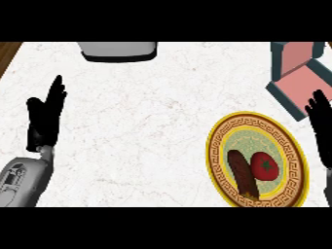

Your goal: Pick the sweet potato from the plate and place it in the cardboard box

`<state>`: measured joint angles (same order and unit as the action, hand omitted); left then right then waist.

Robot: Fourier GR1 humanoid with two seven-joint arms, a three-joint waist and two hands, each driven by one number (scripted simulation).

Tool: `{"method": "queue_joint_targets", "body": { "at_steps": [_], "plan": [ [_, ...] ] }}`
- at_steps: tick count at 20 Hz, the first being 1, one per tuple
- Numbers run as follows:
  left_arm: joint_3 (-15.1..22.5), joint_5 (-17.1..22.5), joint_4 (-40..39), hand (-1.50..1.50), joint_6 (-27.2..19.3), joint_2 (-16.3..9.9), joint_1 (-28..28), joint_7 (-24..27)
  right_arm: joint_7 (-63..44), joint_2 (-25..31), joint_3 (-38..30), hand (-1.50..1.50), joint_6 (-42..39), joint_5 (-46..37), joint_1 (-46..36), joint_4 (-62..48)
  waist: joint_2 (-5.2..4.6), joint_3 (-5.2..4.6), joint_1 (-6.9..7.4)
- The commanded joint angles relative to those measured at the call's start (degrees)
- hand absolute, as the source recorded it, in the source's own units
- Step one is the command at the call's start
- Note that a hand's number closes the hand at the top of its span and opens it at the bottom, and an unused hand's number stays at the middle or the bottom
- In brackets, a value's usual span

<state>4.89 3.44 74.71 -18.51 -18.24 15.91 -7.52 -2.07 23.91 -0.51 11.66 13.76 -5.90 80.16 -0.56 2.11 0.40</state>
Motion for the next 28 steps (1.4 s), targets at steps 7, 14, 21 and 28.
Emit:
{"method": "queue_joint_targets", "body": {
  "at_steps": [7, 14, 21, 28],
  "plan": [
    [0.8, -5.7, -1.7, 0.0, 1.5, -7.5, -3.5, 0.7, 10.0, 11.4, 11.6, -1.5, -22.2, -9.0, -7.8, 9.6, 3.16, -3.8, 4.34],
    [-1.3, -5.7, -1.6, 0.0, 2.5, -10.4, -7.1, 3.1, 40.6, 7.9, 14.5, -1.5, -36.8, -3.8, 6.9, -5.0, 0.18, -1.75, 0.29],
    [-3.8, -5.3, -4.9, 0.0, 4.4, -11.3, -6.3, 6.7, 55.0, 11.0, 14.6, -1.5, -34.9, -18.6, -7.7, -19.2, 0.13, -2.0, 0.8],
    [-3.4, -5.5, -2.6, 0.0, 5.0, -10.9, -7.4, 4.4, 47.8, 17.8, 23.6, -1.5, -33.0, -32.1, -12.3, -14.0, 0.45, -2.12, 0.54]
  ]
}}
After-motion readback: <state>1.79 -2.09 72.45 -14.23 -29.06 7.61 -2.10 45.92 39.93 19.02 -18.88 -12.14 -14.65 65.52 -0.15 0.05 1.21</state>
